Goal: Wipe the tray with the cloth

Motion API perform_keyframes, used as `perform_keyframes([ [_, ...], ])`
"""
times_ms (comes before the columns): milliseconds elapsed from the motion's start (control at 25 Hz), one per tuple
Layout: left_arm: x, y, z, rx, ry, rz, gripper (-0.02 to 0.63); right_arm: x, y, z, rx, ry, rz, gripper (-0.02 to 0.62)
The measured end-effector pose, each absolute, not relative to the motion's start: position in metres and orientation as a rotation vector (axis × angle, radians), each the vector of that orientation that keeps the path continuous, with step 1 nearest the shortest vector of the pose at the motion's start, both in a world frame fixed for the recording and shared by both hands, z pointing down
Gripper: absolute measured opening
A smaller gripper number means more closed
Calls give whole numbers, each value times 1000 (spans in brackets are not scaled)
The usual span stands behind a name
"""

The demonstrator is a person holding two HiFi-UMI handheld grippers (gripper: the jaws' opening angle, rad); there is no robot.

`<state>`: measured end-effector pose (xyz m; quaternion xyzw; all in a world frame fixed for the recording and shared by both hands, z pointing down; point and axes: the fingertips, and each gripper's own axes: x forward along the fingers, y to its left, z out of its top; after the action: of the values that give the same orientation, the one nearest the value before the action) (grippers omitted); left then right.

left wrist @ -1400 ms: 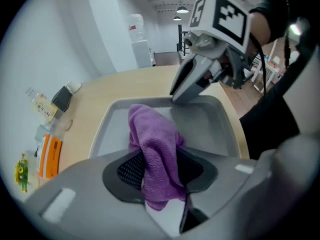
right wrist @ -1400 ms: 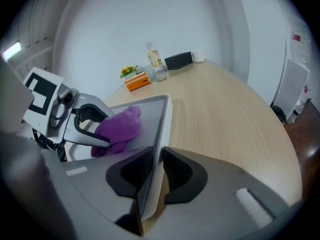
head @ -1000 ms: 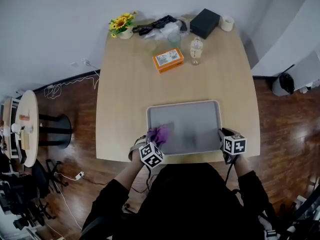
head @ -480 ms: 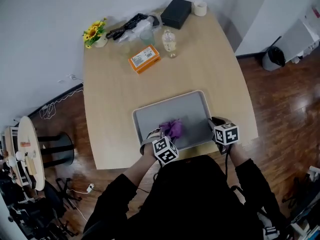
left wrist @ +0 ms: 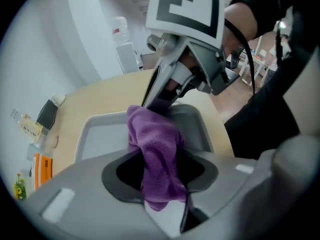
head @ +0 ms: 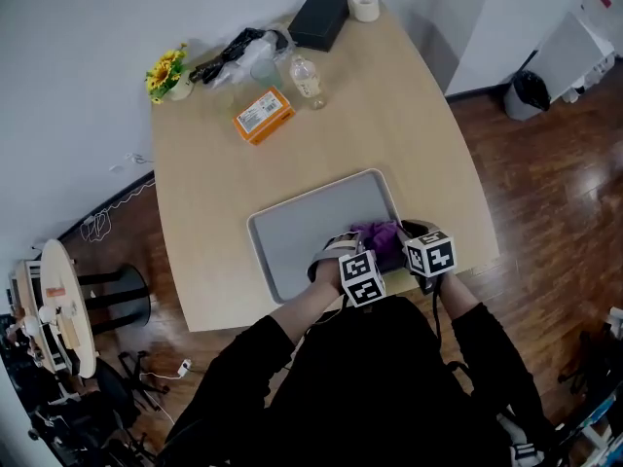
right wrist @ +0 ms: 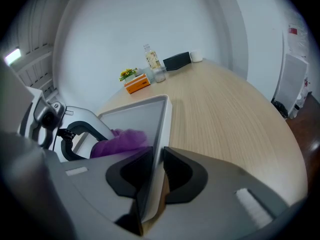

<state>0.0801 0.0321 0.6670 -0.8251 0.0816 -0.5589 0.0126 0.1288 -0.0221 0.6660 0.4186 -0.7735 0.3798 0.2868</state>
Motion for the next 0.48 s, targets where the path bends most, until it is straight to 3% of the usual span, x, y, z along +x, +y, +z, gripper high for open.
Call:
perform_keyframes([
  [480,-182,98,670,-2616,1098,-1933,152,128,-25,667,1107,-2045,991,72],
])
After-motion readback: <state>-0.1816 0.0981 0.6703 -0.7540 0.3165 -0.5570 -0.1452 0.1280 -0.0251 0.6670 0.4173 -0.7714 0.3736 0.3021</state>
